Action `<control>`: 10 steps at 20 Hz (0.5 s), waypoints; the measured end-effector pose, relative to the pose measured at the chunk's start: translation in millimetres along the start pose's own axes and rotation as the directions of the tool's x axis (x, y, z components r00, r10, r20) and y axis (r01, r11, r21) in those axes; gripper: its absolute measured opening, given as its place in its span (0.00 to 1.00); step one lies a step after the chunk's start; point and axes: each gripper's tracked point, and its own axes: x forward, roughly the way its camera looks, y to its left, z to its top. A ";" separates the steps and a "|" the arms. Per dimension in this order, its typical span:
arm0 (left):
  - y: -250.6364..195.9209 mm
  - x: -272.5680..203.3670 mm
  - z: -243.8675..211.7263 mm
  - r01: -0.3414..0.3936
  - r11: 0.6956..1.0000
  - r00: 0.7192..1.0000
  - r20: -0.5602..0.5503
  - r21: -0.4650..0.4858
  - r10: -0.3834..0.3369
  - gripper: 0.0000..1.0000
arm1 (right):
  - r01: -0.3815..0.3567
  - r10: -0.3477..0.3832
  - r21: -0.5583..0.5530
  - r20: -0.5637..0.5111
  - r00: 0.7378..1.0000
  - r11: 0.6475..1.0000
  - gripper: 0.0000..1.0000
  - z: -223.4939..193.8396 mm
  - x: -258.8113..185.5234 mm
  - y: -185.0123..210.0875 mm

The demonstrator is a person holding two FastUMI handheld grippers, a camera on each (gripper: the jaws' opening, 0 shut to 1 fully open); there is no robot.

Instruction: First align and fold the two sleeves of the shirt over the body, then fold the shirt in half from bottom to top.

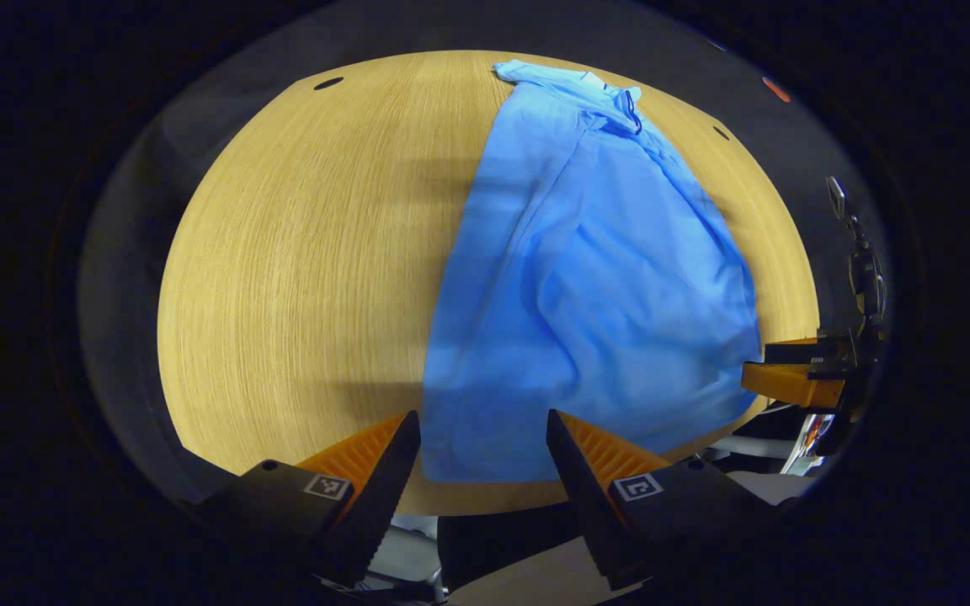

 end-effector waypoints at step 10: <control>8.4 18.7 -14.2 -0.076 0.997 0.996 -0.036 -0.005 0.076 0.96 | 0.090 -0.090 -0.059 0.002 0.996 0.994 0.97 -11.8 13.6 0.2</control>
